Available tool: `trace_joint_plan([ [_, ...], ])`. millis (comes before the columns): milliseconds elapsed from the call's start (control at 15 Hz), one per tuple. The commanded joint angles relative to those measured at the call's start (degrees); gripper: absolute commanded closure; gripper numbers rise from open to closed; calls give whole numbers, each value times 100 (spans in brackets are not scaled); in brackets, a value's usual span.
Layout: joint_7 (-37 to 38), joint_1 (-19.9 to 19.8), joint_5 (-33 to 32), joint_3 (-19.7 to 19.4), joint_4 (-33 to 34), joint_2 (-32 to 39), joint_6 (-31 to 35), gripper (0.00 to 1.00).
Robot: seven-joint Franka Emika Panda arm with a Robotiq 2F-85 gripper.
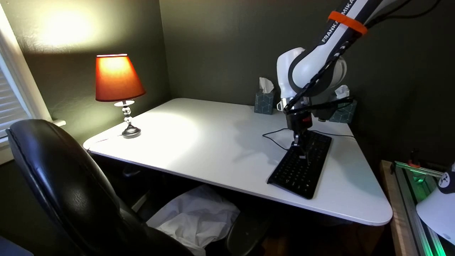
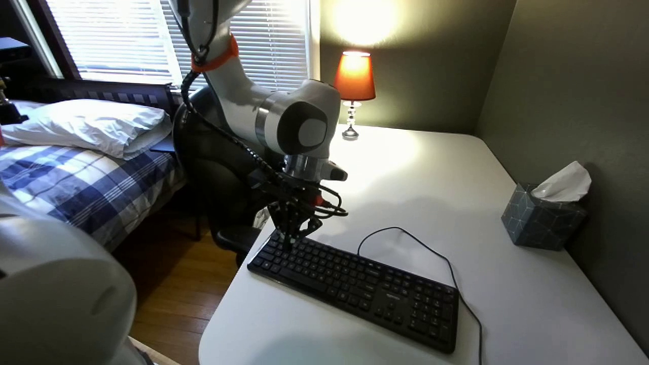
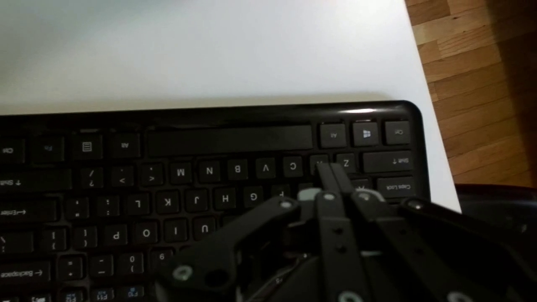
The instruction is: Press a key on the keyboard.
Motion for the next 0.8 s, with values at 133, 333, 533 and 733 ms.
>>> trace_joint_plan([
  [133,97,-106,-57,130,305,390,-226,100],
  [333,78,-134,-48,145,386,525,-241,100],
  [533,45,-169,-34,155,461,636,-301,100],
  [733,23,-196,-18,168,526,725,-366,100],
])
